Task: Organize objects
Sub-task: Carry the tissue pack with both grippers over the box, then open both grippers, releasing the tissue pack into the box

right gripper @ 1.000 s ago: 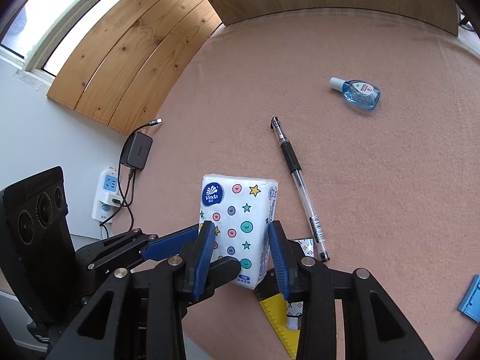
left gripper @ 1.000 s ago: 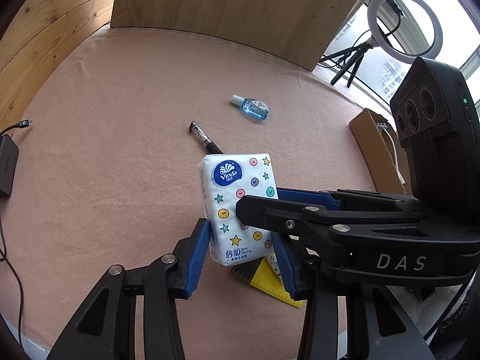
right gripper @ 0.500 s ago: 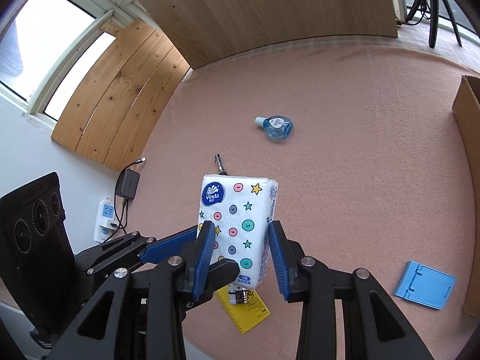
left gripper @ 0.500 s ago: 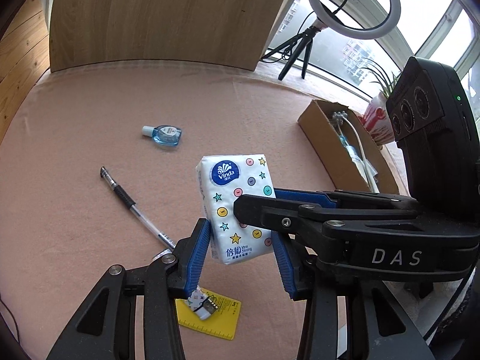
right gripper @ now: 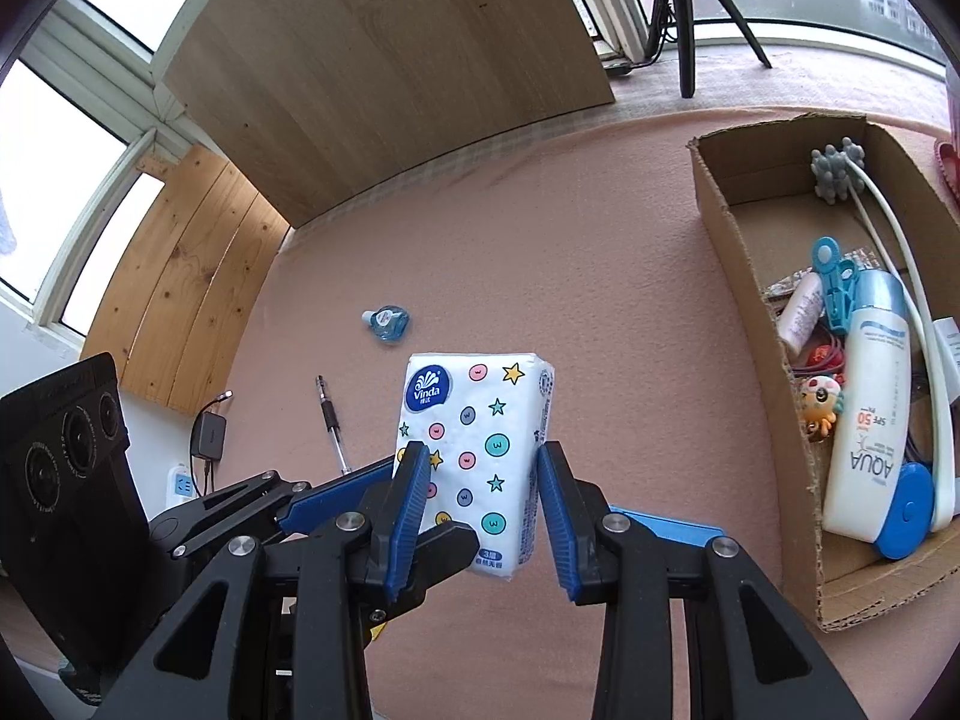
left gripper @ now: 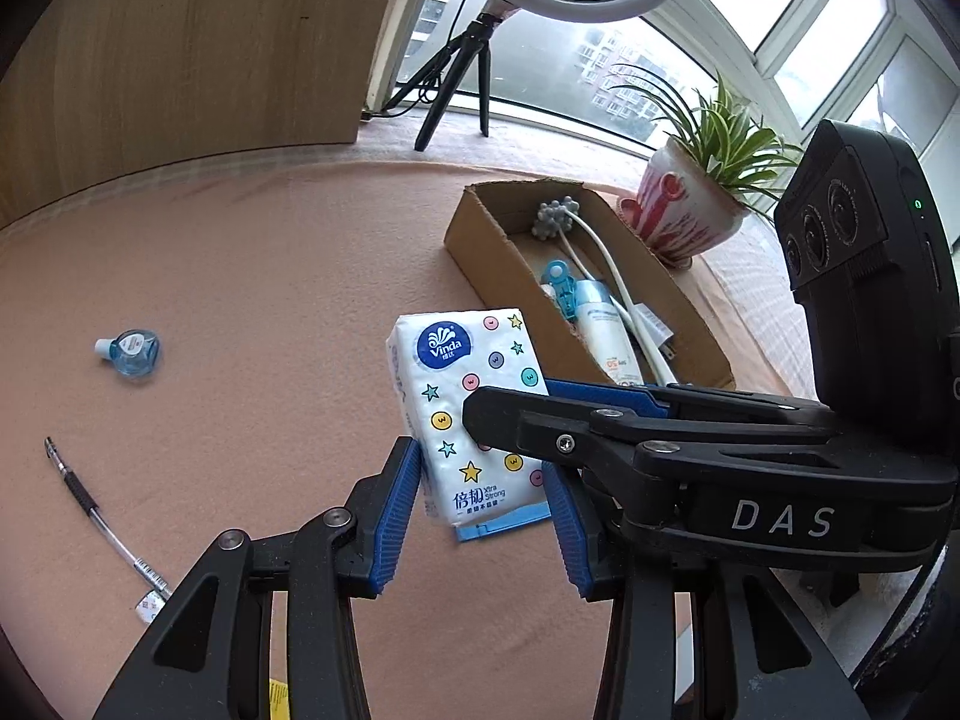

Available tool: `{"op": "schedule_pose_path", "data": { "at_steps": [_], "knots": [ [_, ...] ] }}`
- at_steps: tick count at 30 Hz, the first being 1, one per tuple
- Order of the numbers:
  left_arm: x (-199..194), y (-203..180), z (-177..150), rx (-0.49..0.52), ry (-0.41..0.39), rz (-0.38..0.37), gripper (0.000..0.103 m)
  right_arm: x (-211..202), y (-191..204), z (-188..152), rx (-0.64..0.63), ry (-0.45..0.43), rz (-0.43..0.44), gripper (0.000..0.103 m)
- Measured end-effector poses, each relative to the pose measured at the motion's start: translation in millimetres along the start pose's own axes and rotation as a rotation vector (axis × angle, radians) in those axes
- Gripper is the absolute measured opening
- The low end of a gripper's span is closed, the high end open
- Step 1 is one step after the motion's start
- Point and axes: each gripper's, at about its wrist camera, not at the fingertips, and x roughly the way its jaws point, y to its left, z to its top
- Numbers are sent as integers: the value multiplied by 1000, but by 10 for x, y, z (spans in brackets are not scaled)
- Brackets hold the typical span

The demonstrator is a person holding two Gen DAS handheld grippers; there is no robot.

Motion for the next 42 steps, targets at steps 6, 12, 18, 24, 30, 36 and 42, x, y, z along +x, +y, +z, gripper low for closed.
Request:
{"op": "schedule_pose_path", "data": {
  "at_steps": [6, 12, 18, 24, 30, 36, 42],
  "knots": [
    [276, -425, 209, 64, 9, -32, 45, -294, -381, 74, 49, -56, -35, 34],
    [569, -785, 404, 108, 22, -57, 45, -512, -770, 157, 105, -97, -63, 34],
    [807, -1065, 516, 139, 38, -68, 45, -654, -1093, 211, 141, -121, -84, 34],
    [980, -1222, 569, 158, 52, -69, 45, -721, -1378, 231, 177, -129, -79, 34],
    [1019, -1309, 586, 171, 31, -21, 88, -767, -1482, 252, 167, -129, -98, 38],
    [998, -1246, 593, 167, 28, 1, 88, -880, -1521, 221, 162, -216, -195, 66],
    [928, -1158, 577, 152, 23, 3, 88, -913, -1575, 198, 180, -227, -205, 66]
  ]
}}
